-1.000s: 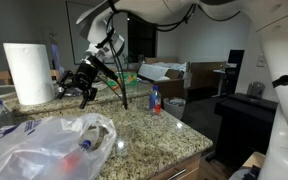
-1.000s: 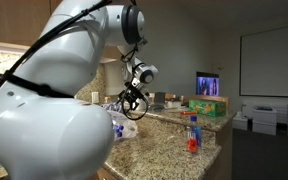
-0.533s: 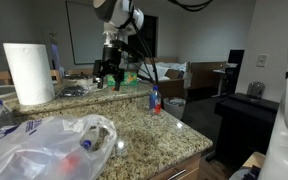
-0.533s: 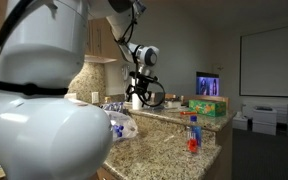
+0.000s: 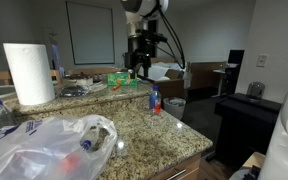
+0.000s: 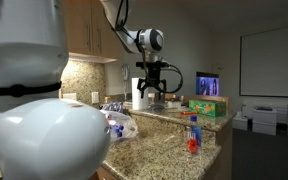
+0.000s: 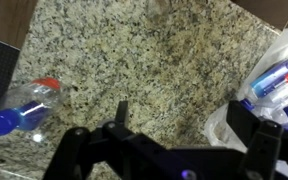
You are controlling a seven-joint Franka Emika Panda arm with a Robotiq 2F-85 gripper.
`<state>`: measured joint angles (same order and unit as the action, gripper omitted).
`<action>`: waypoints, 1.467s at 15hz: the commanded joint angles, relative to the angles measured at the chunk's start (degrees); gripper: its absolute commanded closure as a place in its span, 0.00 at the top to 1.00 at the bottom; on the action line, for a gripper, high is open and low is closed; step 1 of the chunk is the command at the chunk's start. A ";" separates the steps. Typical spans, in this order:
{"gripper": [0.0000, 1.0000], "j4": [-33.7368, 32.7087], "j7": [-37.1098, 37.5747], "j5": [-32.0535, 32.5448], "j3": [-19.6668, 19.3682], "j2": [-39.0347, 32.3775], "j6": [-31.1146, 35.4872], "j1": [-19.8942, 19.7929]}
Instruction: Put the bottles on the counter in the plastic bag
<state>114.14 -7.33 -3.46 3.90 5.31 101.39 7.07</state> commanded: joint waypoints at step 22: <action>1.00 5.57 -0.05 0.26 -1.86 5.69 3.74 -2.76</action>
<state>119.80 -7.36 -3.14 1.72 11.03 105.23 4.63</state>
